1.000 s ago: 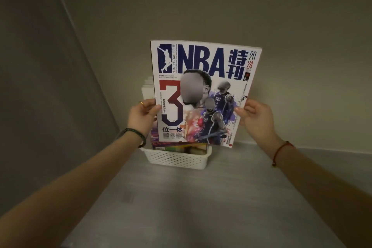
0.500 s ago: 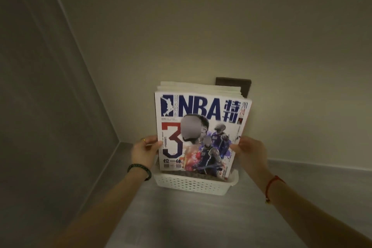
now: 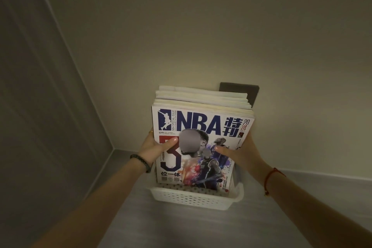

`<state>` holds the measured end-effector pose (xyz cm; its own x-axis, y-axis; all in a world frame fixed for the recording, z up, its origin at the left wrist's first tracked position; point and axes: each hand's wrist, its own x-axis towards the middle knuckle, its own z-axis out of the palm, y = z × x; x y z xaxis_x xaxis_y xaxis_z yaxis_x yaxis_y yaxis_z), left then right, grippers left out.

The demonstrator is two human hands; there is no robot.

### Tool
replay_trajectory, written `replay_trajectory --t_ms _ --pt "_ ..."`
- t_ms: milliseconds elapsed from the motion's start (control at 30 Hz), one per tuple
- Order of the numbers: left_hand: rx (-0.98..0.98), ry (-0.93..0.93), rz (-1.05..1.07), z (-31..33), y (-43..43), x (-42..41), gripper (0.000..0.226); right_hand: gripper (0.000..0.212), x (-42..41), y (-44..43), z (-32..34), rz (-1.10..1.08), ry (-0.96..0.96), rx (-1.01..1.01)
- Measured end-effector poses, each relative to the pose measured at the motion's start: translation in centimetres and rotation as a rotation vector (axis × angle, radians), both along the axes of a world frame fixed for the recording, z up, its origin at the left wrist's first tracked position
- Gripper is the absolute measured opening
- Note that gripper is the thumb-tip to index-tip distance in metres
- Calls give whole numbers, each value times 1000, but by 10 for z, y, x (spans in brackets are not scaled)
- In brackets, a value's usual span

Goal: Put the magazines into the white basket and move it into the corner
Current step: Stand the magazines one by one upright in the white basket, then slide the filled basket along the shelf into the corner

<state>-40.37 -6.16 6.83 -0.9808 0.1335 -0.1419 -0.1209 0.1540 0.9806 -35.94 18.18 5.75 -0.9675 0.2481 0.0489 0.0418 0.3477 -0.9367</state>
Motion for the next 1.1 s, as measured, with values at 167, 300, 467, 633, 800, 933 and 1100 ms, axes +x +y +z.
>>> replay_trajectory --t_ms 167,300,467,633,800,933,1100 --pt "66 -44 -7 -3 -4 -5 59 62 -2 -2 4 32 40 48" --pt "42 -6 11 -8 -8 0 40 63 6 1 8 29 102 59" --pt "-9 36 -7 -4 -6 -1 50 60 2 1 16 121 125 65" --pt "-85 25 19 -2 2 -3 54 46 -7 2 24 145 90 46" --pt "-44 70 375 -6 4 28 73 46 -4 1 22 109 90 -20" --pt "50 -88 784 -27 9 95 86 41 -4 1 29 141 58 -37" --pt "447 -661 630 -46 47 142 111 38 0 1 36 183 23 -35"
